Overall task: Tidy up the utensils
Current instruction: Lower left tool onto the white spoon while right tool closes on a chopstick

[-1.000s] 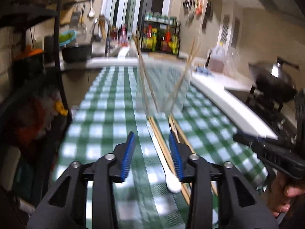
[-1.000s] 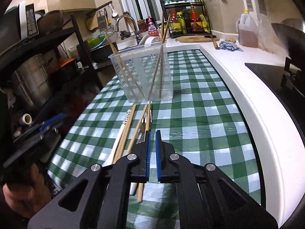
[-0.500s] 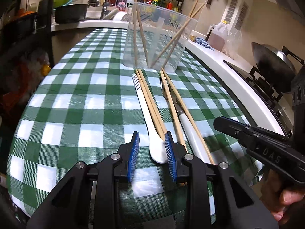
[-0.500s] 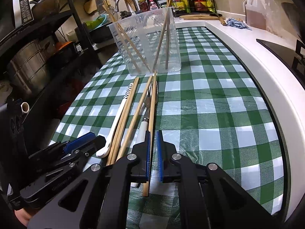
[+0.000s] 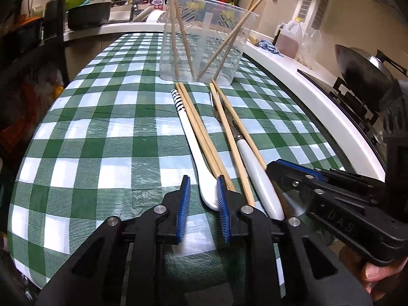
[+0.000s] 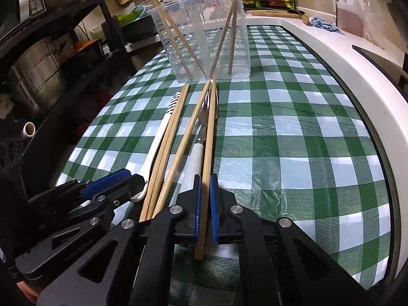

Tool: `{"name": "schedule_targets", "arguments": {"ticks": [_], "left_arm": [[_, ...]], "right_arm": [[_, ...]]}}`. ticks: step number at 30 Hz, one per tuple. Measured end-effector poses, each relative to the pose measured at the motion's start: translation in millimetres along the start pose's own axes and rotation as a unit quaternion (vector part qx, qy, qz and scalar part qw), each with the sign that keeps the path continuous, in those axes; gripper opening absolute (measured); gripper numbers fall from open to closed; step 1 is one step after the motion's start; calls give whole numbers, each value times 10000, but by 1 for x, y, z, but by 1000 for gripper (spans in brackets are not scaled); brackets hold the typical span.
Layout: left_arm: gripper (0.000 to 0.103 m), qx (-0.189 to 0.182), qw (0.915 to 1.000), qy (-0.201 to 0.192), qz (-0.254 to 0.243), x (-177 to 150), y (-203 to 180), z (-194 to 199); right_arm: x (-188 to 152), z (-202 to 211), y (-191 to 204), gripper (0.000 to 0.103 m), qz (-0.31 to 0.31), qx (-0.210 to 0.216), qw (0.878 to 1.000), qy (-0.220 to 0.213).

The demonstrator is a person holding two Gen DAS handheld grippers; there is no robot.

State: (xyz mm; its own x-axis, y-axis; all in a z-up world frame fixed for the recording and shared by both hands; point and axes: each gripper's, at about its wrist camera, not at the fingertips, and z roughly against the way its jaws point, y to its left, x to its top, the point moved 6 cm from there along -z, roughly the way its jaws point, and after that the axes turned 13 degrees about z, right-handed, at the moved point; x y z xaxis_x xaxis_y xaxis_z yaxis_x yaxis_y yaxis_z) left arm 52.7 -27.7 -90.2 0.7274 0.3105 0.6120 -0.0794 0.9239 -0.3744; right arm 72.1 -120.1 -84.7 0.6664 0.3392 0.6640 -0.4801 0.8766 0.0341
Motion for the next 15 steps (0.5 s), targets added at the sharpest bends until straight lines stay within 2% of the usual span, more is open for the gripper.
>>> {"name": "schedule_targets", "arguments": {"ticks": [8, 9, 15], "left_arm": [[11, -24, 10000, 47, -78, -2, -4, 1], [5, 19, 9999, 61, -80, -2, -2, 0], [3, 352, 9991, -166, 167, 13, 20, 5]], "right_arm": [[-4, -5, 4, 8, 235, -164, 9995, 137], [-4, -5, 3, 7, 250, -201, 9994, 146], [-2, 0, -23, 7, -13, -623, 9979, 173]]}}
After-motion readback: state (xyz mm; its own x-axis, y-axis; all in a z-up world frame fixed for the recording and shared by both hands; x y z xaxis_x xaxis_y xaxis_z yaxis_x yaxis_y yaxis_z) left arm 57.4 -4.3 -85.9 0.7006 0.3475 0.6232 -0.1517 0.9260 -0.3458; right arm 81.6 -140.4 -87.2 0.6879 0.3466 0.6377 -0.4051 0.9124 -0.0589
